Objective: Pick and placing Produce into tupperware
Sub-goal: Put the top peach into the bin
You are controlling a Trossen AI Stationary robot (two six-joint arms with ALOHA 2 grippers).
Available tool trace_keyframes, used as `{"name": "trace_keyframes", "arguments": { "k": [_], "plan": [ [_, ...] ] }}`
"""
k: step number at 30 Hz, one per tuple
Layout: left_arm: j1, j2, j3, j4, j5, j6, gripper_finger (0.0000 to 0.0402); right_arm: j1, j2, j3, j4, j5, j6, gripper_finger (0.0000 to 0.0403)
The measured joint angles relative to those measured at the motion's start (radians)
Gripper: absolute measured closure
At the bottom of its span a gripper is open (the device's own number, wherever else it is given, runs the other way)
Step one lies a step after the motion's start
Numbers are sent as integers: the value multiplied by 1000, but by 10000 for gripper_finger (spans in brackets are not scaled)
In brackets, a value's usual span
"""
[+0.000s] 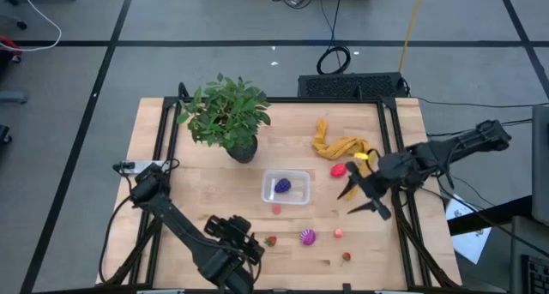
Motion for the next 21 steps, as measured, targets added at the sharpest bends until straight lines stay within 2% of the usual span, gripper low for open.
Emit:
{"name": "trace_keyframes", "arguments": {
  "k": [3,6,12,18,21],
  "plan": [
    [5,0,-10,3,-21,-1,93,45,35,0,-3,12,3,184],
    [2,0,-22,2,-65,-54,94,78,57,0,-5,74,2,184],
    [-4,0,-23,29,-20,-104,94,93,57,0,-4,112,0,184],
    [-40,0,-23,185,-191,-75,93,93,49,0,-3,112,-2,184],
    [-65,0,-23,245,-355,-23,93,93,49,0,-3,112,-3,184]
  ]
}}
